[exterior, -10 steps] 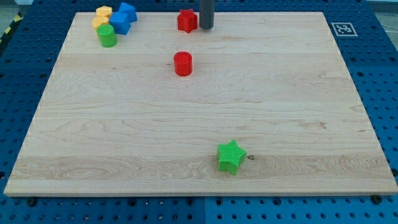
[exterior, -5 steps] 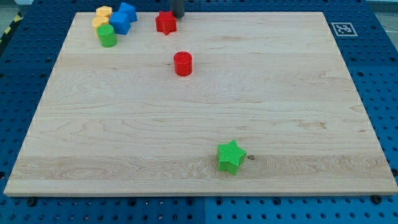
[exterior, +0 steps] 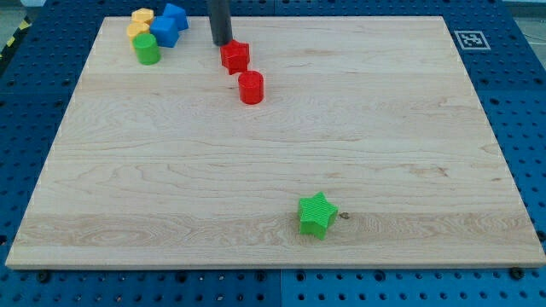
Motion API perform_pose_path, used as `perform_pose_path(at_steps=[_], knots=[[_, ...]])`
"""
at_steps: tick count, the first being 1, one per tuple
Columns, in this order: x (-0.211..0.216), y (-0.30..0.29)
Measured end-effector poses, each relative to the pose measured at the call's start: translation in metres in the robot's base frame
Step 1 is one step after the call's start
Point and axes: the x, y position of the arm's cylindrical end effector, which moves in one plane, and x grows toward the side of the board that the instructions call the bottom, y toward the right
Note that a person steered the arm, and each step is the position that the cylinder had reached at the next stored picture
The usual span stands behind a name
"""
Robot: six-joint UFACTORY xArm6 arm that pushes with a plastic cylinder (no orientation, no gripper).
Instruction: Move the red star right to the green circle
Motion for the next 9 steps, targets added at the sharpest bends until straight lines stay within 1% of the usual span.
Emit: perform_pose_path(at_steps=[1,2,3,4,6,7,8,9], knots=[[-0.002,0.049],[0.021,0.082],[0.046,0.086],[0.058,0.075],[0.058,-0.008],[0.062,0.010],[0.088,0.029],[0.103,0.028]])
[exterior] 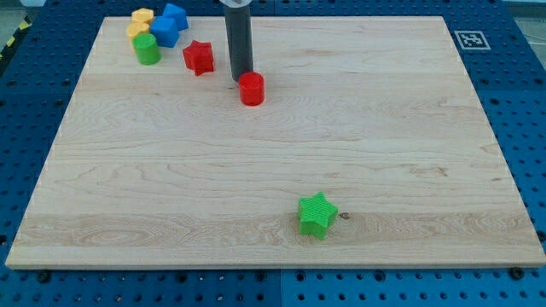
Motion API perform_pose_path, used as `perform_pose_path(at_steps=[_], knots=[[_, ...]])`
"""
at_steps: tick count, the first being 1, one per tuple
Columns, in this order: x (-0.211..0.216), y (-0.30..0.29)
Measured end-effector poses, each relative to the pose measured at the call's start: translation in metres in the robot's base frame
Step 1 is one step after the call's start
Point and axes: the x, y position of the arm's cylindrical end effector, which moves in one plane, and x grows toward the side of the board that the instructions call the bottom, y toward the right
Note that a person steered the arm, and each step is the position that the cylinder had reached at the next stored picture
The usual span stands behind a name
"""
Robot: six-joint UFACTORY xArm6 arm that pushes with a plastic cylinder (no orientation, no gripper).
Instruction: Move the red star right to the green circle
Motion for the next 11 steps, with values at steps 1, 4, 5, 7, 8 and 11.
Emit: perform_pose_path(at_steps=[1,4,5,7,8,11], knots=[[-0.004,-0.024],[-0.021,-0.060],[-0.027,-0.031],[-0.042,-0.058],[-0.042,-0.085],[-0.037,-0.083]])
